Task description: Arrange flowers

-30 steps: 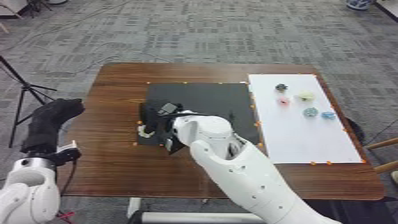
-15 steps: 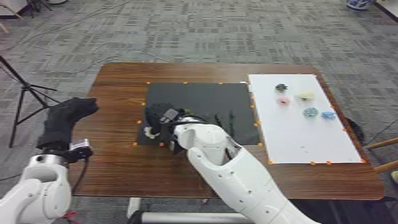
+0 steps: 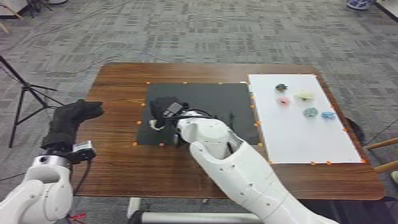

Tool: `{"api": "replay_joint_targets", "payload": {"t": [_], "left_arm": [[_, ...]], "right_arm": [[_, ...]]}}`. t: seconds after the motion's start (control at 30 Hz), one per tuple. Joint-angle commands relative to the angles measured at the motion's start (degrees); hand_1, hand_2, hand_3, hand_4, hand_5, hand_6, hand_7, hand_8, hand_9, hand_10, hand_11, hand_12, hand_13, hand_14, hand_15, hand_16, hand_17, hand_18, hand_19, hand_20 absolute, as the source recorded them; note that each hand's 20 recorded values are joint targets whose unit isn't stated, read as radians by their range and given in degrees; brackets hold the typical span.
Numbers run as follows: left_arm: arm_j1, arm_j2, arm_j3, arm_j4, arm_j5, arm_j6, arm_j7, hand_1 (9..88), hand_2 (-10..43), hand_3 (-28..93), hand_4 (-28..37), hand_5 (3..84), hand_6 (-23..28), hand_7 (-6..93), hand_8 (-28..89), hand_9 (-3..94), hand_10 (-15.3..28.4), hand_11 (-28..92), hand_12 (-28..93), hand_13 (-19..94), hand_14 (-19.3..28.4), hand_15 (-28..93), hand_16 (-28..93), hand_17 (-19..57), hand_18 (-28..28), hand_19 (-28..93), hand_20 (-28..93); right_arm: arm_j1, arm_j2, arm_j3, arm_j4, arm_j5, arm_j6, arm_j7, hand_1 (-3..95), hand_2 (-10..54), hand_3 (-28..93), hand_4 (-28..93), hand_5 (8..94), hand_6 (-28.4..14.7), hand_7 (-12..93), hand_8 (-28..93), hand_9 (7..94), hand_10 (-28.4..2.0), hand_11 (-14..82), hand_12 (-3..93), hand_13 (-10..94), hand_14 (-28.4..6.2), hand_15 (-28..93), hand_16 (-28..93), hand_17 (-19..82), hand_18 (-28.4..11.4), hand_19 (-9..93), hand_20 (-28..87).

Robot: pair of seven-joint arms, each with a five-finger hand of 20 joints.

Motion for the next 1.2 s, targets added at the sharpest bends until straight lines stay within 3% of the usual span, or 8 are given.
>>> {"api": "replay_joint_targets", "payload": {"t": [0.03, 0.57, 0.87, 0.97, 1.0, 1.07, 1.2], "left_arm": [[0.5, -1.03, -0.58, -0.53, 0.55, -1.66, -0.79, 22.7, 6.3, 72, -28.3, 62.1, 0.9, 20.2, -7, 58.4, 16.3, 24, 16, 46, 18.7, 31, 2, 3.3, 15.8, 24, 25], [0.5, -1.4, -0.84, -0.32, 1.42, -4.88, -1.53, 22.3, 2.5, 72, -26.3, 61.5, 2.5, 15.6, -5, 57.3, 17.8, 23, 16, 44, 20.5, 32, 2, 1.9, 16.4, 25, 25], [0.9, -1.75, -1.22, -0.57, 1.62, -5.16, -1.83, 23.4, 1.5, 69, -24.3, 60.9, 3.1, 13.3, -5, 56.7, 18.6, 21, 16, 43, 21.5, 33, 2, 1.4, 16.5, 26, 24], [0.9, -1.72, -1.22, -0.6, 1.73, -5.31, -1.95, 23.3, 1.4, 69, -23.4, 60.9, 3.6, 12.1, -4, 56.4, 19.3, 20, 16, 43, 21.9, 33, 1, 1.3, 16.5, 26, 24], [0.9, -1.73, -1.27, -0.61, 1.81, -5.44, -2.03, 23.3, 1.3, 69, -23.1, 60.9, 3.7, 11.8, -4, 56.4, 19.4, 20, 16, 43, 22.0, 33, 2, 1.2, 16.5, 26, 24], [1.3, -1.75, -1.8, -0.82, 1.82, -5.53, -1.92, 23.5, 0.8, 68, -22.9, 61.0, 3.6, 11.7, -4, 56.5, 19.3, 20, 17, 43, 21.9, 33, 1, 1.2, 16.5, 26, 24], [2.2, -1.64, -2.34, -1.1, 1.55, -5.25, -1.87, 23.7, 0.1, 68, -22.6, 61.2, 3.0, 12.2, -4, 56.4, 19.3, 20, 17, 43, 21.9, 32, 1, 1.1, 16.6, 26, 24]], "right_arm": [[2.6, 1.2, -0.5, -0.4, 1.7, 1.1, 1.6, 59.7, -9.5, 56, -20, 76.2, -1.3, 33, 10, 93.2, -9.5, 22.2, 24.6, 94, -1.5, 55, 31, 68, -10.4, 93, 54], [2.8, 1.2, -0.3, -1.6, 11.4, -1.5, 7.6, 57.0, -9.5, 52, -14, 74.4, -2.0, 33, 11, 91.4, -10.2, 23.7, 21.7, 94, -1.8, 54, 32, 68, -10.6, 93, 55], [2.7, 0.9, 1.9, -0.9, 10.4, -3.9, 5.8, 53.9, -9.5, 47, -10, 72.3, -2.8, 31, 13, 89.1, -11.3, 23.5, 21.2, 94, -2.2, 52, 34, 67, -10.9, 93, 55], [2.8, 1.1, 2.4, -1.5, 9.8, -7.6, 5.3, 52.4, -9.5, 46, -9, 70.9, -2.9, 31, 13, 87.0, -11.5, 23.4, 21.3, 93, -2.3, 52, 35, 66, -11.1, 93, 55], [2.9, 1.2, 2.7, -1.6, 9.5, -8.8, 4.7, 49.3, -9.5, 49, -10, 70.1, -2.7, 30, 10, 85.9, -11.5, 23.4, 21.2, 93, -2.3, 51, 36, 66, -11.2, 93, 55], [2.9, 1.6, 3.2, -2.6, 10.8, -11.1, 4.6, 43.0, -9.5, 53, -10, 69.2, -2.0, 29, -6, 84.0, -11.9, 22.7, 21.1, 93, -2.5, 51, 36, 65, -11.4, 93, 55], [3.8, 2.6, 2.2, -3.7, 14.1, -13.2, 5.9, 38.4, -9.5, 48, -7, 68.8, -2.3, 27, -10, 81.8, -12.6, 20.6, 20.5, 92, -3.1, 50, 36, 64, -12.1, 93, 55]]}}
